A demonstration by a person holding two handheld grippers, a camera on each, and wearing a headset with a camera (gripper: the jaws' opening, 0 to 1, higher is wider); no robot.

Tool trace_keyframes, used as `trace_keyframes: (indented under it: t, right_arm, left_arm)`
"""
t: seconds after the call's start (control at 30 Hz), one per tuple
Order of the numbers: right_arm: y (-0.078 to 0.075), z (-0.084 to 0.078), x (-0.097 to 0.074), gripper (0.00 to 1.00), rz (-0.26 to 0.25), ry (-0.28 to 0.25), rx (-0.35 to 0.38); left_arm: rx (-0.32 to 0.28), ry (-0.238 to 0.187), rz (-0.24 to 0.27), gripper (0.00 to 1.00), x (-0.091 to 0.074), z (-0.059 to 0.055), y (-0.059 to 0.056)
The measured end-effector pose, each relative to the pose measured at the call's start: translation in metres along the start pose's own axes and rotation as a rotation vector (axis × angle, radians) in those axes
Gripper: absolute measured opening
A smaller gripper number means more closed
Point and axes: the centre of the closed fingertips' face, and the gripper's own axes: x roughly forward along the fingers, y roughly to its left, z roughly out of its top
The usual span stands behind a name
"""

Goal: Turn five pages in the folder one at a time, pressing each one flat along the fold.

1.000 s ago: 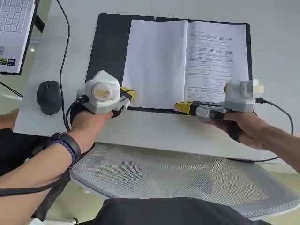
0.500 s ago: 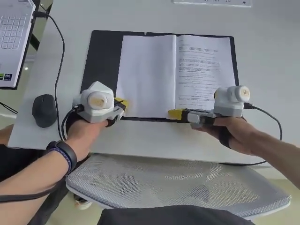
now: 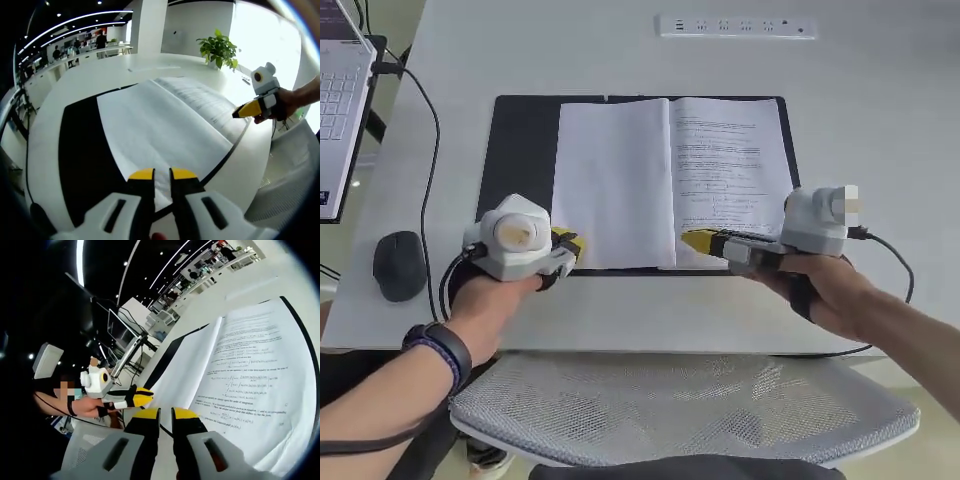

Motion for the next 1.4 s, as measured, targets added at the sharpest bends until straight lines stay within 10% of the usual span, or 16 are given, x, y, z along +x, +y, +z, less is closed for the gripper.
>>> trace_keyframes:
  t: [0.9, 1.4]
  right_arm:
    - [-0.027, 0.034, -0.117, 0.49, -0.324, -0.107, -0.220]
    - [-0.029, 0.035, -0.171, 0.66, -0.440, -0.123, -0.297]
  left_arm:
    - [0.027, -0.116, -0.015, 0.41, -0.064, 0.066, -0.007]
    - [0.036, -0.111, 0.004, 0.57, -0.093, 0.061, -0.003]
